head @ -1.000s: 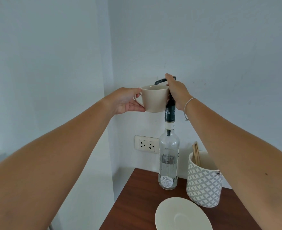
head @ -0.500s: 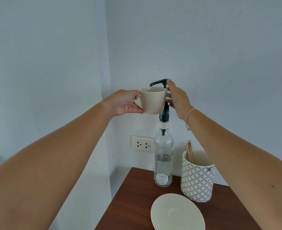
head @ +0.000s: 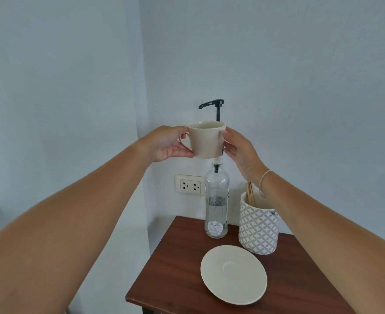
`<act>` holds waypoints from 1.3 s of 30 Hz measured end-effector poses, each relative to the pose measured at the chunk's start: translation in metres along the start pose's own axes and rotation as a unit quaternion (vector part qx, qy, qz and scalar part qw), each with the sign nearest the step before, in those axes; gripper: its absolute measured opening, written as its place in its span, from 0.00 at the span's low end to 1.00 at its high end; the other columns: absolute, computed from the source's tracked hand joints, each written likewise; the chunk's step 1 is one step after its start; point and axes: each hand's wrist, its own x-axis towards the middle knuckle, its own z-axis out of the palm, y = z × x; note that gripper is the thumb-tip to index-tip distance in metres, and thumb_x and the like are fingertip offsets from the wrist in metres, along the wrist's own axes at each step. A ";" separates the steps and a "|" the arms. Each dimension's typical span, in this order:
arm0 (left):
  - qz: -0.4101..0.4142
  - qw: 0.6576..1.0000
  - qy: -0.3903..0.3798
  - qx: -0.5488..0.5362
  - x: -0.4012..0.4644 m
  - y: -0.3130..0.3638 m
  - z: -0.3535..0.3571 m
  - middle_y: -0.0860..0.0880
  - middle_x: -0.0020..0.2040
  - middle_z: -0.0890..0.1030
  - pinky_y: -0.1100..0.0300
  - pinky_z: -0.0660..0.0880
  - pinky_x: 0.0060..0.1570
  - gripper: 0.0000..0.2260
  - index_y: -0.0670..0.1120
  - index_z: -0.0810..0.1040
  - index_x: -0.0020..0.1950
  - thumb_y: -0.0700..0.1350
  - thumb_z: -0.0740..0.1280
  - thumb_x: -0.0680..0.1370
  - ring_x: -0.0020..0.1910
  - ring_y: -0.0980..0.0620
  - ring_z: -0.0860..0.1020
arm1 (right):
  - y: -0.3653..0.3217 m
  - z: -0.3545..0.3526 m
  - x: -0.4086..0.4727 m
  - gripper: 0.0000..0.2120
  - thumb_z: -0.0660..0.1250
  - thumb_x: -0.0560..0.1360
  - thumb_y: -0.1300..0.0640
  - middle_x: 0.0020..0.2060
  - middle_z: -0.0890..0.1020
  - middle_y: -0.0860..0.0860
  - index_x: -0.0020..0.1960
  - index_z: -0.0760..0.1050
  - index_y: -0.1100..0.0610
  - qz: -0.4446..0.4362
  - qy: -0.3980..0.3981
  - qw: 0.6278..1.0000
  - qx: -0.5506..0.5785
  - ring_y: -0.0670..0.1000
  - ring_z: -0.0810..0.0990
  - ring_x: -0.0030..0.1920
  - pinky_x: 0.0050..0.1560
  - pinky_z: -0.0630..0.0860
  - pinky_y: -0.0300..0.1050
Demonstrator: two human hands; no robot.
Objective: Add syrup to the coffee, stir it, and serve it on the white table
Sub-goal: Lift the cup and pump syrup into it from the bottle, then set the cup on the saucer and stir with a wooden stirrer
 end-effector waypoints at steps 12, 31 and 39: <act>-0.036 0.999 -0.035 -0.014 -0.011 -0.048 0.016 0.29 0.44 0.77 0.58 0.81 0.40 0.11 0.42 0.66 0.39 0.44 0.59 0.80 0.42 0.39 0.81 | 0.033 -0.007 -0.052 0.15 0.68 0.74 0.58 0.55 0.81 0.51 0.58 0.74 0.45 0.005 -0.005 0.999 -0.043 0.52 0.77 0.62 0.65 0.73 0.49; -0.117 0.989 -0.086 -0.032 -0.026 -0.155 0.043 0.33 0.44 0.79 0.57 0.81 0.43 0.11 0.42 0.68 0.41 0.45 0.59 0.81 0.44 0.41 0.82 | 0.114 -0.022 -0.139 0.28 0.70 0.72 0.64 0.62 0.76 0.54 0.70 0.65 0.59 0.090 0.048 0.994 -0.050 0.44 0.78 0.57 0.50 0.77 0.31; -0.140 0.984 -0.098 -0.052 -0.035 -0.189 0.056 0.36 0.40 0.80 0.58 0.82 0.40 0.12 0.41 0.70 0.40 0.44 0.59 0.81 0.38 0.44 0.83 | 0.138 -0.031 -0.167 0.28 0.70 0.72 0.65 0.65 0.75 0.57 0.69 0.65 0.58 0.130 0.062 0.988 -0.055 0.56 0.75 0.64 0.55 0.77 0.37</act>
